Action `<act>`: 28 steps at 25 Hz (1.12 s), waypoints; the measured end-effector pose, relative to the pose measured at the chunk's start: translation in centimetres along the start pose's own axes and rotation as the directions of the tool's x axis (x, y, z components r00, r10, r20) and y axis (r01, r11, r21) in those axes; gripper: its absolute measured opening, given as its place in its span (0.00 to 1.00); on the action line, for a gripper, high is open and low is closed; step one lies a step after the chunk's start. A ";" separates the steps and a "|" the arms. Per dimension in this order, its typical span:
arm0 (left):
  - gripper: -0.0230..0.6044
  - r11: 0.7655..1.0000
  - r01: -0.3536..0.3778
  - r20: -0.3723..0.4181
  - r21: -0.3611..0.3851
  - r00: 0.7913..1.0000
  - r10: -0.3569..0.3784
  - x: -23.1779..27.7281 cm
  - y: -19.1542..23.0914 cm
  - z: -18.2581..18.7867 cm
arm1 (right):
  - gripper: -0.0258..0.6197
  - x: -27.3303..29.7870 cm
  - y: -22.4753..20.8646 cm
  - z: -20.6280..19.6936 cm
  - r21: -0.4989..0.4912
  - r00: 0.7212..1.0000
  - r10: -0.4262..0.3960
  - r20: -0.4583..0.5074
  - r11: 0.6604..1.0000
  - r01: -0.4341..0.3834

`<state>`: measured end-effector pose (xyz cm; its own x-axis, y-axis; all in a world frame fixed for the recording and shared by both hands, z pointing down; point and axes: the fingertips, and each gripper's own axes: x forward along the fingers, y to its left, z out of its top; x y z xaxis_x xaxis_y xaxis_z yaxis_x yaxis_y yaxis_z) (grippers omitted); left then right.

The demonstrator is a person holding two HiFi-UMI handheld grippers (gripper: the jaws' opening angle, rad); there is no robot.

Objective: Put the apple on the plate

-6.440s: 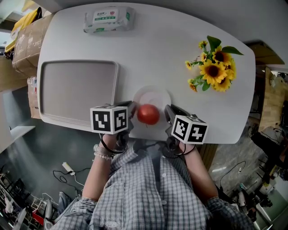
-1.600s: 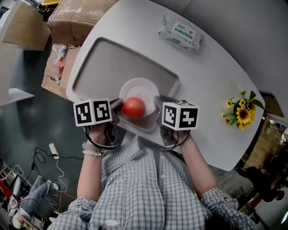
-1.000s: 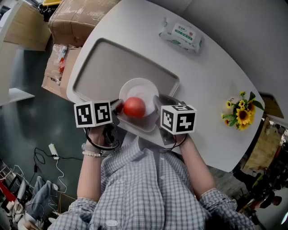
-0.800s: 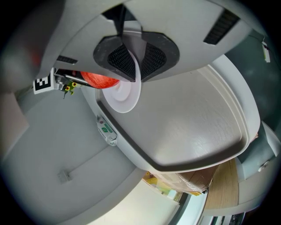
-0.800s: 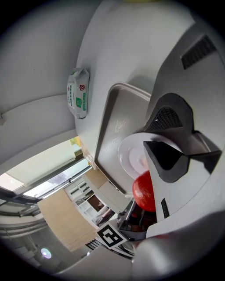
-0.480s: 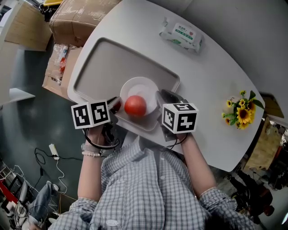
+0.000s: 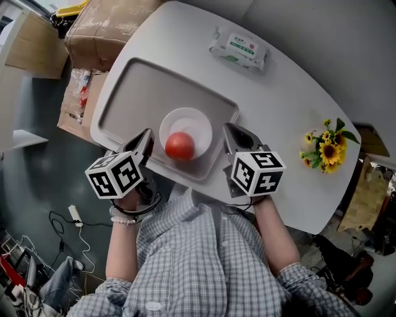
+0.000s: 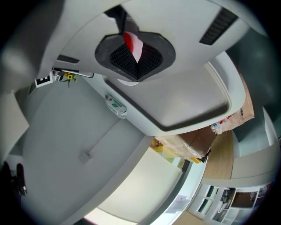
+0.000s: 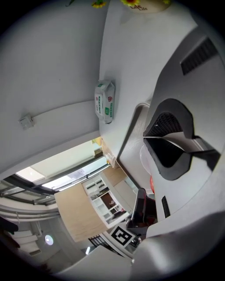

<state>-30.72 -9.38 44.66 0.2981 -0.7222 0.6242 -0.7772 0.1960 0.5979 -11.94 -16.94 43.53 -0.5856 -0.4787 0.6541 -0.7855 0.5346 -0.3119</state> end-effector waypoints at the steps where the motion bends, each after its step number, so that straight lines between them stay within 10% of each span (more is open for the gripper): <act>1: 0.05 1.000 0.018 0.013 0.015 1.000 -0.018 -0.2 -0.7 0.2 | 0.08 -0.6 0.0 0.2 -0.010 1.000 0.003 0.011 1.000 -0.003; 15: 0.05 0.947 0.216 0.030 0.239 0.973 -0.230 -1.6 -12.0 0.8 | 0.08 -10.4 -1.2 2.9 -0.010 0.982 0.013 0.186 1.000 -0.011; 28: 0.05 0.794 0.339 0.033 0.504 0.911 -0.410 -3.3 -23.8 0.7 | 0.08 -18.4 -0.7 6.2 -0.088 0.919 0.062 0.389 0.996 -0.030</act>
<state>-13.59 -12.15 27.96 0.5723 -0.7604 0.3070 -0.7955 -0.4238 0.4331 -1.90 -12.82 27.41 -0.6649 -0.6777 0.3141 -0.7469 0.6080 -0.2692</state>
